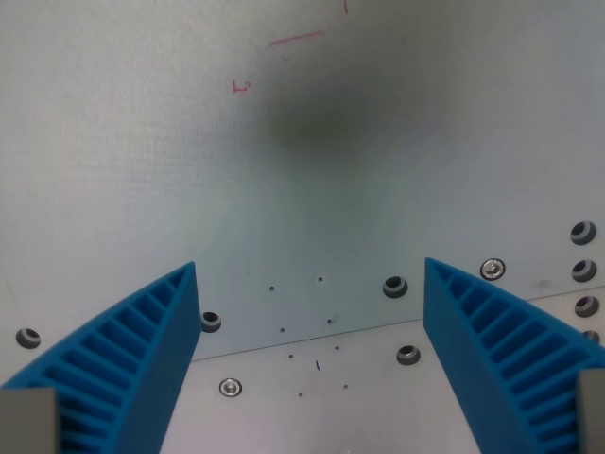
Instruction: Rotate around gripper negative z
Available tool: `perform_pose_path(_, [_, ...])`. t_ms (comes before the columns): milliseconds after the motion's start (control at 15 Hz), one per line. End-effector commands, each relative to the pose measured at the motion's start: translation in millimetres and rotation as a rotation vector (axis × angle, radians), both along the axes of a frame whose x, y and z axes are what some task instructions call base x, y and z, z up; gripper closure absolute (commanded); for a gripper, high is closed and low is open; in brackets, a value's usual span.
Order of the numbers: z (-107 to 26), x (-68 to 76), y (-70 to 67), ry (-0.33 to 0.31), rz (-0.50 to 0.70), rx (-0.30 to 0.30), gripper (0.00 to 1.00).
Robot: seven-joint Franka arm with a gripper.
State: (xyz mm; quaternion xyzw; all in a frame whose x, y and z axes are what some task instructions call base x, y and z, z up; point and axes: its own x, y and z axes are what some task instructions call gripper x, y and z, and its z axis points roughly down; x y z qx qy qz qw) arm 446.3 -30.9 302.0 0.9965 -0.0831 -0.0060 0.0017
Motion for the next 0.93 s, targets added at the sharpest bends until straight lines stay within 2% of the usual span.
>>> perform_pose_path(67, [1.9,0.0,-0.1,-0.005,0.011,0.000,0.00])
perform_pose_path(933, [1.9,0.0,-0.1,-0.004,0.162,0.001,0.00])
